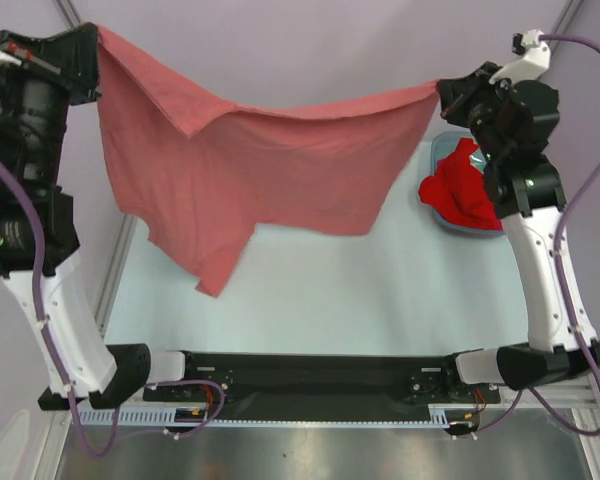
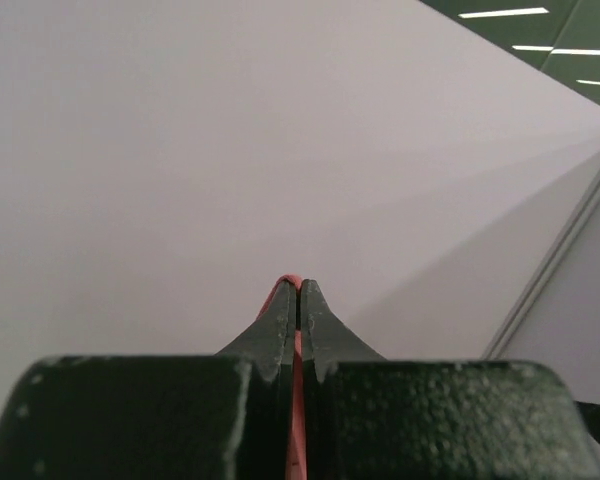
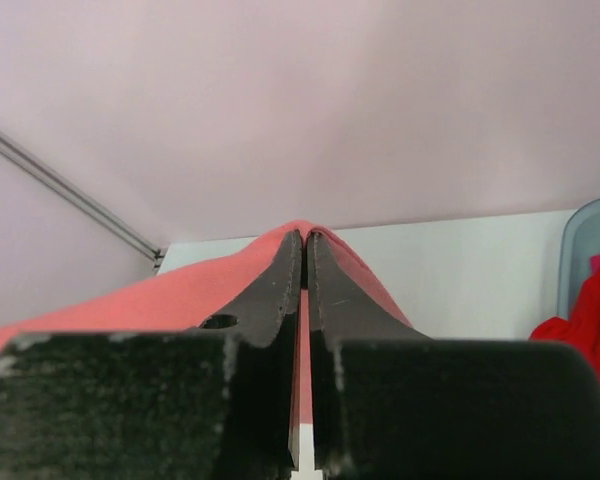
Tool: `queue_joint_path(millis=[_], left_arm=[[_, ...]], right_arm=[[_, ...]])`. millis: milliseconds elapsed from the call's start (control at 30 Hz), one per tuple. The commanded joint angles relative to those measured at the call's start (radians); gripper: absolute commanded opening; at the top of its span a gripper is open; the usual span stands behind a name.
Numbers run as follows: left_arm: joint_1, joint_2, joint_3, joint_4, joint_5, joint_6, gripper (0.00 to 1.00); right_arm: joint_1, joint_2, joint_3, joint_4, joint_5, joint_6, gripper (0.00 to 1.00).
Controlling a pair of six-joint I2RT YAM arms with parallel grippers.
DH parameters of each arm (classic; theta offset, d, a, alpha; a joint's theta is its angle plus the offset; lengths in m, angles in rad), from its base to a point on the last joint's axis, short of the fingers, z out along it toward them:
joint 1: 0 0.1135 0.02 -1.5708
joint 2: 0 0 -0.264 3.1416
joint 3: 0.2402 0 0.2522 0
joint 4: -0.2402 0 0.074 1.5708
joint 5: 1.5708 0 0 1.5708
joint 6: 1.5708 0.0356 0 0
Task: Fold and stack the t-shirts
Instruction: Flatten the tshirt out
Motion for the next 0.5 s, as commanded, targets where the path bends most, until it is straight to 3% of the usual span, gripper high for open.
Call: queue_joint_path(millis=[0, 167, 300, 467], left_arm=[[0.006, -0.139, -0.013, 0.066, 0.060, 0.033, 0.00], [0.006, -0.236, 0.025, 0.071, 0.102, -0.004, 0.00], [0.000, -0.244, 0.211, 0.038, 0.130, 0.016, 0.00], [-0.129, -0.345, 0.119, 0.097, 0.046, 0.064, 0.00]], right_arm=[[-0.006, -0.175, -0.027, 0.018, 0.003, -0.051, 0.00], [-0.006, -0.353, -0.052, 0.005, -0.001, -0.062, 0.00], [-0.006, -0.499, -0.075, -0.012, -0.001, -0.062, 0.00], [-0.004, -0.620, -0.161, 0.046, -0.076, -0.044, 0.00]])
